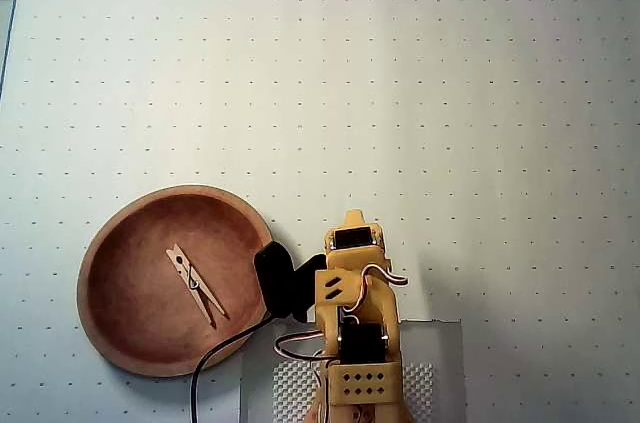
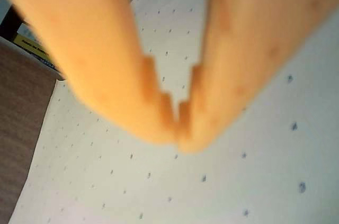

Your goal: Grasp a clothespin and put it in the bowl.

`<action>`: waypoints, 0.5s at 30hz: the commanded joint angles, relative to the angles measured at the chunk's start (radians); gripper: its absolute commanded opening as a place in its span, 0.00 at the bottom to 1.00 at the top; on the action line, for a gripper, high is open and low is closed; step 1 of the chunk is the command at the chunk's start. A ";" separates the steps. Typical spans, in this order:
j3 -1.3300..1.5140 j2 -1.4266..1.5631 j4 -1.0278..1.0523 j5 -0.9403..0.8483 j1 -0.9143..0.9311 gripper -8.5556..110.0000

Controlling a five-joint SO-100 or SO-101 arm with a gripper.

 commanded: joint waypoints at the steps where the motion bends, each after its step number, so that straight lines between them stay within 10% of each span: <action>1: -0.017 0.015 0.005 0.002 0.008 0.05; 15: -0.017 0.015 0.043 0.002 0.060 0.05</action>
